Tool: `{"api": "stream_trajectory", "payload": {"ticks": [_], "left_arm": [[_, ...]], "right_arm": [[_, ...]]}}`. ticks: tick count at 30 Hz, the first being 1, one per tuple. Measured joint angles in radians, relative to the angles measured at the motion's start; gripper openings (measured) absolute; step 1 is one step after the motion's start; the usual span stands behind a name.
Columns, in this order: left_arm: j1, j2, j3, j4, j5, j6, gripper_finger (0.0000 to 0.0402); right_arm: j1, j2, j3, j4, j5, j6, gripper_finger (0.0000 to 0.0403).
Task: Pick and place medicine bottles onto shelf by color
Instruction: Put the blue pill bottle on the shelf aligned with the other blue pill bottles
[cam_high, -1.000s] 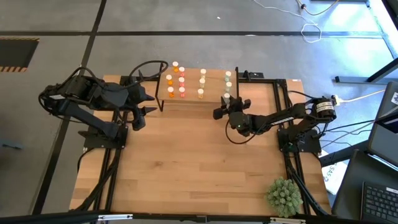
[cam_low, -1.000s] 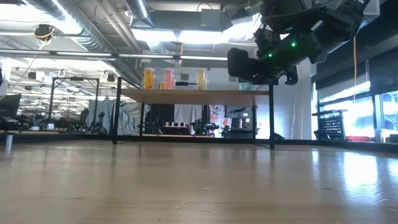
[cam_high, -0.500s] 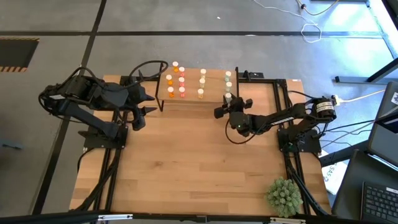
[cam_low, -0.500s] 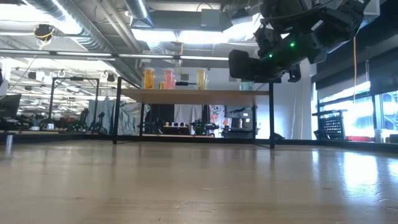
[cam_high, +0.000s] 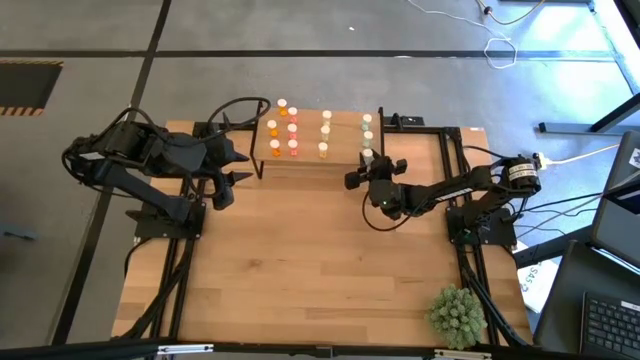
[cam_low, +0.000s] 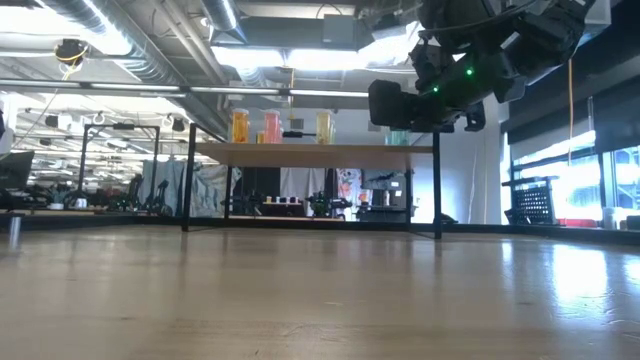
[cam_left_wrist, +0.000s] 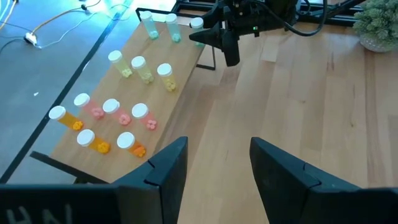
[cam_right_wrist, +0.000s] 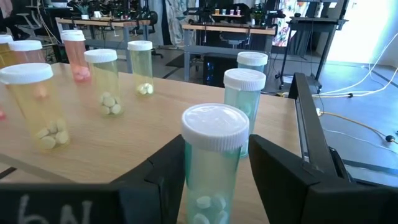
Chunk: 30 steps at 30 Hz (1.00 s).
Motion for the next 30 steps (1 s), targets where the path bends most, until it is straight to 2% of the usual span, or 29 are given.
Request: {"api": "stream_trajectory", "payload": {"ticks": [8,14,19,25,30], "left_arm": [[0.000,0.000,0.000,0.000,0.000,0.000,0.0167],[0.000,0.000,0.000,0.000,0.050,0.000,0.0167],[0.000,0.000,0.000,0.000,0.051,-0.002,0.0167],[0.000,0.000,0.000,0.000,0.052,-0.005,0.0167],[0.000,0.000,0.000,0.000,0.052,-0.005,0.0167]], "right_arm": [[0.006,-0.001,0.000,0.004,-0.003,0.000,0.0174],[0.030,-0.001,0.000,0.005,0.003,0.000,0.0174],[0.040,-0.001,0.000,0.005,0.007,0.000,0.0174],[0.056,-0.001,0.000,0.008,0.084,-0.047,0.0174],[0.066,-0.001,0.001,0.008,0.094,-0.048,0.0174]]}}
